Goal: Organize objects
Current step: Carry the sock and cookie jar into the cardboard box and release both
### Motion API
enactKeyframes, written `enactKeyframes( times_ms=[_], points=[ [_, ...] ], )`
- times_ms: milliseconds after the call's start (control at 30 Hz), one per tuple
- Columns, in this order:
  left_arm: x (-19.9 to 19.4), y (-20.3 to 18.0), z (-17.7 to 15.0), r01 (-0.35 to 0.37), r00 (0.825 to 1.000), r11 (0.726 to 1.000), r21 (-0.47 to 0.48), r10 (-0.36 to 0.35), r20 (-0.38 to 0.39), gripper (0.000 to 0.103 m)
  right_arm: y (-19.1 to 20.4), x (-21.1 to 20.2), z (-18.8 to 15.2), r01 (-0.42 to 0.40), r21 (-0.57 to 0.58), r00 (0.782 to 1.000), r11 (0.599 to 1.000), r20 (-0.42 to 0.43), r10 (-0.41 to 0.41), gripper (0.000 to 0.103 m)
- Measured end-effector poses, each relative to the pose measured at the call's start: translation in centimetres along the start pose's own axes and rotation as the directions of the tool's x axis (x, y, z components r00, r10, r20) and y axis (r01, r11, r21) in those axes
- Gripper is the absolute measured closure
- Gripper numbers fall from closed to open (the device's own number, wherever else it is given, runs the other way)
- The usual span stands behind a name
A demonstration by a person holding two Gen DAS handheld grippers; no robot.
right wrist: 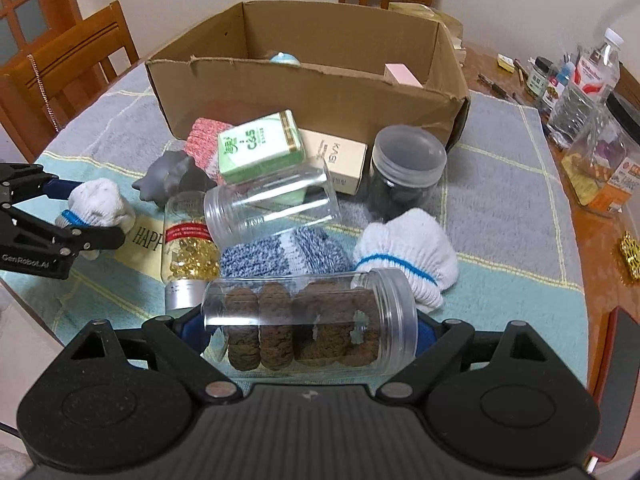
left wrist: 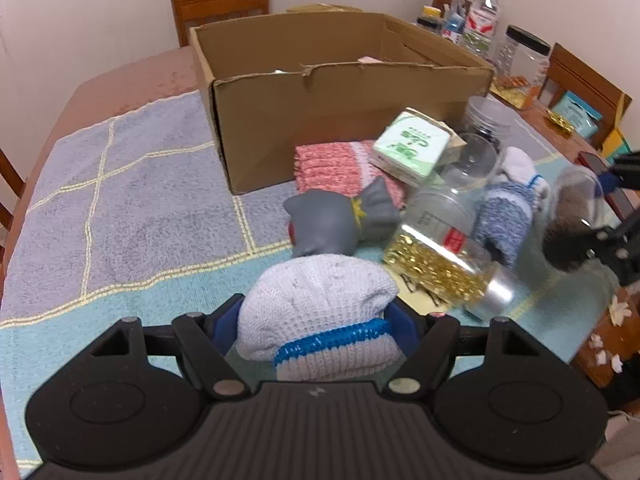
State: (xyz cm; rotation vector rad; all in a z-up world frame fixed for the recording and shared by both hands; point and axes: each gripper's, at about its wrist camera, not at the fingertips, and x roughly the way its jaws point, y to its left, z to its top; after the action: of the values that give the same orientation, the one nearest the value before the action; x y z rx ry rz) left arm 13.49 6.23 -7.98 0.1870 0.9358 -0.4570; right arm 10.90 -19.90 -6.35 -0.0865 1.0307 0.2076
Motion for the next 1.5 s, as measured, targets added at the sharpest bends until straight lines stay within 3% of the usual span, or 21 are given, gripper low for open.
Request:
enactKeyframes(
  times_ms=[500,833,1000,1267,1333,1400,1433,1500],
  points=[
    [-3.6,-1.9,5.7,0.054,0.998,0.997,0.048,-0.055,0.023,0.029,-0.7,-2.1,4.4,-0.099,-0.014,0.995,0.995,0.023,0.100,0.008],
    [-3.4,-2.0,13.2,0.016,0.996,0.999,0.051,-0.021,0.090,0.028,-1.6,-2.4,10.5,-0.050,-0.033,0.997,0.998,0.049,0.052,0.008],
    [-1.9,-1.4,17.3,-0.015,0.992,0.999,0.040,0.010,0.125,0.028,-2.4,-1.4,14.5,-0.032,-0.021,0.997,0.999,0.067,0.033,0.008],
    [2.3,0.6,20.3,-0.065,0.996,0.997,-0.039,0.068,0.066,0.028,-3.6,2.0,18.3,-0.001,0.024,0.999,1.000,0.048,0.000,0.008],
    [3.3,0.8,20.3,-0.082,0.996,0.995,-0.049,0.084,0.043,0.024,-3.8,2.9,18.4,0.001,0.029,0.999,1.000,0.033,-0.001,0.008],
    [3.7,1.2,20.4,-0.103,0.994,0.992,-0.076,0.106,0.035,0.011,-3.8,3.7,18.5,0.007,0.029,1.000,1.000,0.027,-0.008,0.007],
    [3.7,1.3,20.3,-0.109,0.993,0.990,-0.093,0.114,0.043,0.008,-3.7,3.9,18.5,0.018,0.019,0.999,1.000,0.030,-0.018,0.002],
    [3.4,1.5,20.3,-0.107,0.992,0.988,-0.115,0.114,0.061,0.006,-3.6,3.9,18.4,0.047,0.005,0.998,0.999,0.045,-0.047,0.000]
  ],
)
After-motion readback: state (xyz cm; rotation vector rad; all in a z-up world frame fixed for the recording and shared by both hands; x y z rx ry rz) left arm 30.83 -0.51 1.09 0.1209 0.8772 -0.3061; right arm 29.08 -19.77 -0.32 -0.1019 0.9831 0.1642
